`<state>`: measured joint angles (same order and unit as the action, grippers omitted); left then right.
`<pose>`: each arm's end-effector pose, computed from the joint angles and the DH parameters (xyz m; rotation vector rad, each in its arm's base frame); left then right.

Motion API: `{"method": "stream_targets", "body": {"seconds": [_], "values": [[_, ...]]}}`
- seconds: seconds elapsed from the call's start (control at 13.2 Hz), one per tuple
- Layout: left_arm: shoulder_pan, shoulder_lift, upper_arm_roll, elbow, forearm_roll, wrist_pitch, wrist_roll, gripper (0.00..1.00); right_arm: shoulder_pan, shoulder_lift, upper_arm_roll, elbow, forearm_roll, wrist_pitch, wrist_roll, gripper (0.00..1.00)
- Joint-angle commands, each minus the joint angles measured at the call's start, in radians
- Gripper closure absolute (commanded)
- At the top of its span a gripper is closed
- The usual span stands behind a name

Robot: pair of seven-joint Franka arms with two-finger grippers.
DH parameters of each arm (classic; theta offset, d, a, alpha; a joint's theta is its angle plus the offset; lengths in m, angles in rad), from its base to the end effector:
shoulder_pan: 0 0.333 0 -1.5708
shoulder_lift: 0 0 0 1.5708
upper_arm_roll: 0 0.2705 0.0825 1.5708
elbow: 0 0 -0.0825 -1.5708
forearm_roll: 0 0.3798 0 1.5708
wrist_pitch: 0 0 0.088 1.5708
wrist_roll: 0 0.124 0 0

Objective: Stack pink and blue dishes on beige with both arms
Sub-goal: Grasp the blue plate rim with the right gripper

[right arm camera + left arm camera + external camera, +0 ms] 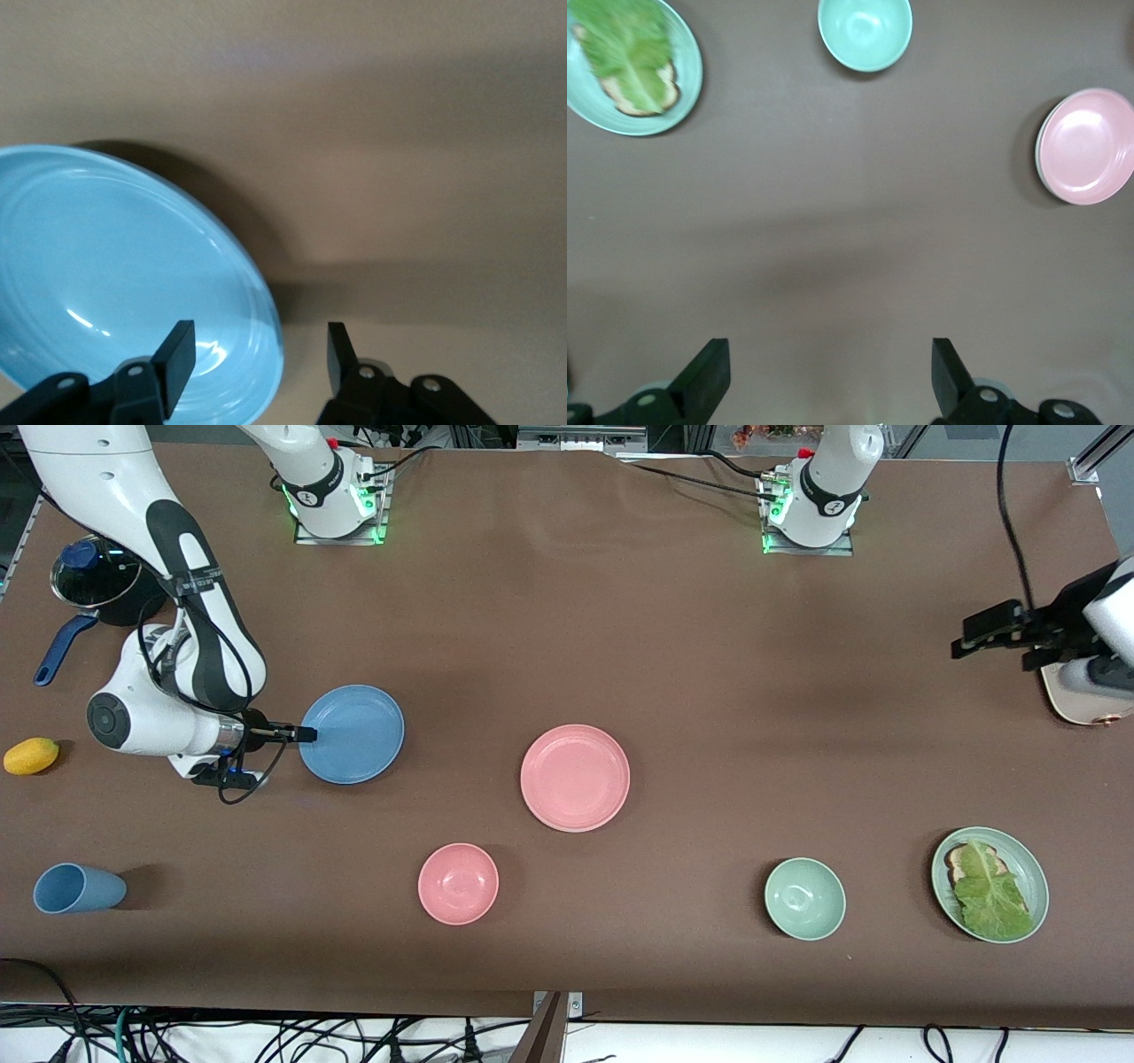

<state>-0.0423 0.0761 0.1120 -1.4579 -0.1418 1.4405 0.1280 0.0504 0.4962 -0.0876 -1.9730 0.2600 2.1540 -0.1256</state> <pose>0.5553 0.0176 0.5626 2.9961 -0.1051 -0.1192 0.5494 -0.0084 0.1423 -2.9328 0.1251 0.4374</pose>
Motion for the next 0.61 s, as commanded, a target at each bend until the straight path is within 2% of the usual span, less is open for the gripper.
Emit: {"method": "stream_targets", "body": {"seconds": [0.0,0.15,0.38,0.45,0.53], "values": [[0.029,-0.064,-0.012,-0.024,0.027,-0.032,0.007,0.0,-0.012,0.01,0.003,-0.012,0.021,0.015,-0.043,0.57],[0.024,-0.071,-0.026,-0.021,0.028,-0.061,-0.023,0.0,-0.018,0.019,0.005,-0.014,0.027,0.014,-0.045,0.61],[0.028,-0.081,-0.057,-0.015,0.031,-0.091,-0.137,0.0,-0.02,0.028,0.005,-0.01,0.063,0.001,-0.043,0.81],[0.032,-0.081,-0.058,-0.015,0.031,-0.103,-0.137,0.0,-0.03,0.031,0.005,-0.01,0.079,-0.002,-0.045,0.93],[0.033,-0.084,-0.058,-0.016,0.036,-0.109,-0.134,0.0,-0.034,0.031,0.005,-0.007,0.079,-0.012,-0.045,1.0]]}}
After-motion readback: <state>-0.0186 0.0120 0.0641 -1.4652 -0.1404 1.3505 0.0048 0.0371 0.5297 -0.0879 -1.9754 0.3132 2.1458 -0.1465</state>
